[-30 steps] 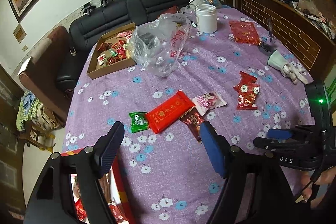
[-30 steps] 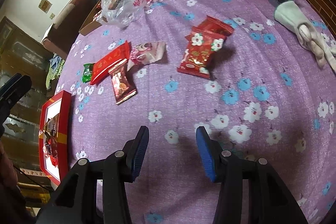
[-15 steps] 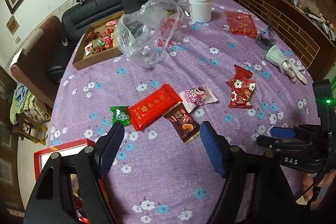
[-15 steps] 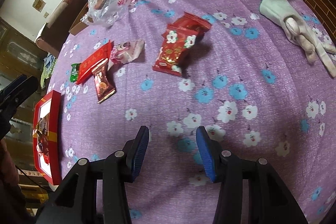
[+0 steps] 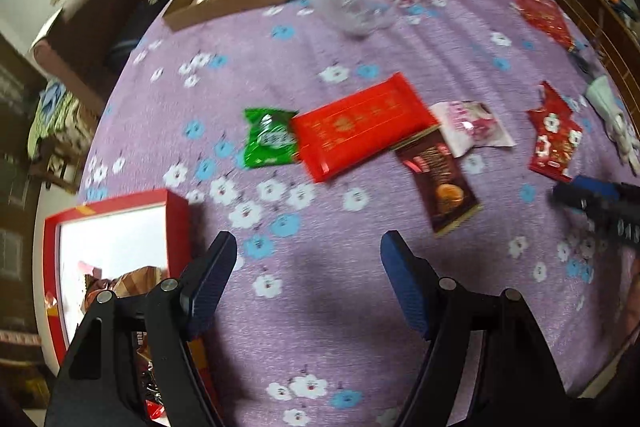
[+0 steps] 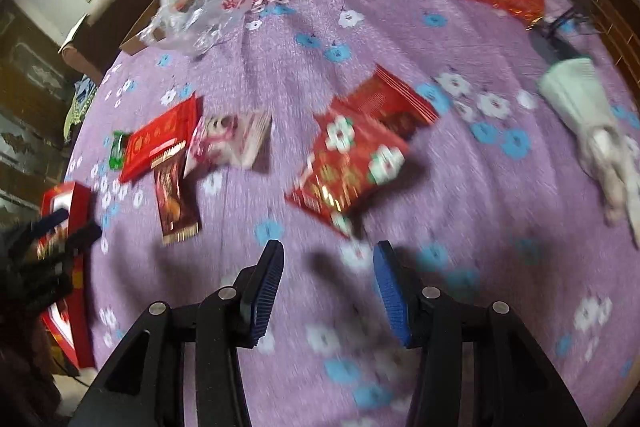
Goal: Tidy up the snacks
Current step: 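Grasp the brown Mamy packet with the left tool while the right tool grasps the red flower packet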
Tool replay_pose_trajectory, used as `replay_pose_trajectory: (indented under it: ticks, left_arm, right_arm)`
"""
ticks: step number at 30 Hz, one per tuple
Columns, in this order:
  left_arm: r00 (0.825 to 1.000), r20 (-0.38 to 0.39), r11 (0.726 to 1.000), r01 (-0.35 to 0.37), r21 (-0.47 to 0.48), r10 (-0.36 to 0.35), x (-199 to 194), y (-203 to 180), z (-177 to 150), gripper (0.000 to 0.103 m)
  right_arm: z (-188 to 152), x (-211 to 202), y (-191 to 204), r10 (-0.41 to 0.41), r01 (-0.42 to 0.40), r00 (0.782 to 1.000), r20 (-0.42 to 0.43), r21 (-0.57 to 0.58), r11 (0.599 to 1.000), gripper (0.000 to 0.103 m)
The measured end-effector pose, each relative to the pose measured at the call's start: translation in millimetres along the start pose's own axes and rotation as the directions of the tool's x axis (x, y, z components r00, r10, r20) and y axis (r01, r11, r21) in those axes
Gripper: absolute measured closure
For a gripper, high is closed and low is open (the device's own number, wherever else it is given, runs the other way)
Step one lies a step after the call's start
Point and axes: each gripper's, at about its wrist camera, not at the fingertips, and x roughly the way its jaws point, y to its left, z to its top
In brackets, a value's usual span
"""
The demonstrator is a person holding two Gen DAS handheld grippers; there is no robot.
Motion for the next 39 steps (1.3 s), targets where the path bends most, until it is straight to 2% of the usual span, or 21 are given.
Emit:
replay_pose_trajectory:
  ticks: [2,5,6,11,13,15,18,24,29,31,33,34,39]
  left_arm:
    - [1.0,-0.017,0.999,0.023,-0.024,-0.024,2.5,4.5,4.3,0.029]
    - [0.997,-0.033,0.997,0.064,-0.042,-0.066,5.8,1.4,12.8,0.029]
    - [0.996,-0.037,0.996,0.074,-0.043,-0.076,7.5,-1.3,15.2,0.029]
    - [0.992,-0.078,0.993,0.099,-0.059,-0.103,23.4,-22.5,27.0,0.029]
    - [0.989,-0.085,0.991,0.116,-0.071,-0.122,28.0,-30.2,30.0,0.029]
    - [0.985,-0.105,0.989,0.128,-0.077,-0.136,33.9,-39.9,33.4,0.029]
    - [0.981,-0.105,0.985,0.152,-0.08,-0.16,38.3,-52.3,38.2,0.029]
    - [0.975,-0.115,0.981,0.181,-0.077,-0.189,53.4,-66.1,44.7,0.029]
    - [0.983,-0.053,0.985,0.173,-0.023,-0.174,55.0,-71.1,43.5,0.029]
    - [0.986,-0.029,0.986,0.166,0.006,-0.165,53.8,-72.1,42.6,0.035]
    - [0.985,-0.012,0.985,0.17,0.019,-0.17,54.4,-71.1,45.0,0.048]
    - [0.985,-0.004,0.985,0.172,0.026,-0.172,53.3,-69.7,44.8,0.059]
    - [0.981,0.005,0.979,0.195,0.061,-0.195,50.6,-61.8,38.0,0.063]
  right_arm:
    - [11.6,7.7,-4.7,0.003,-0.002,1.0,-0.007,0.063,0.998,0.053]
    - [26.6,11.8,-16.6,0.055,-0.057,0.998,0.019,0.193,0.98,0.042]
    - [29.9,12.3,-18.2,0.059,-0.064,0.998,0.027,0.219,0.974,0.041]
    - [39.0,17.6,-12.3,0.038,-0.049,0.998,0.053,0.24,0.97,0.04]
    - [38.0,18.1,-9.5,0.019,-0.033,0.998,0.063,0.237,0.971,0.048]
    - [35.3,17.5,-11.5,-0.007,-0.008,0.998,0.068,0.227,0.974,0.066]
    - [31.0,13.8,-22.7,0.011,-0.027,0.997,0.07,0.23,0.973,0.082]
    - [7.0,5.2,-43.7,0.104,-0.121,0.992,0.075,0.277,0.953,0.087]
    - [-22.2,-2.3,-60.8,0.171,-0.191,0.981,0.091,0.313,0.93,0.087]
    - [-31.3,-5.3,-63.8,0.176,-0.199,0.979,0.099,0.313,0.929,0.088]
    - [-38.4,-8.4,-63.6,0.175,-0.2,0.979,0.107,0.306,0.931,0.088]
    - [-39.6,-8.8,-62.8,0.172,-0.198,0.979,0.109,0.303,0.932,0.088]
    - [-38.9,-10.0,-55.1,0.129,-0.155,0.985,0.11,0.267,0.951,0.088]
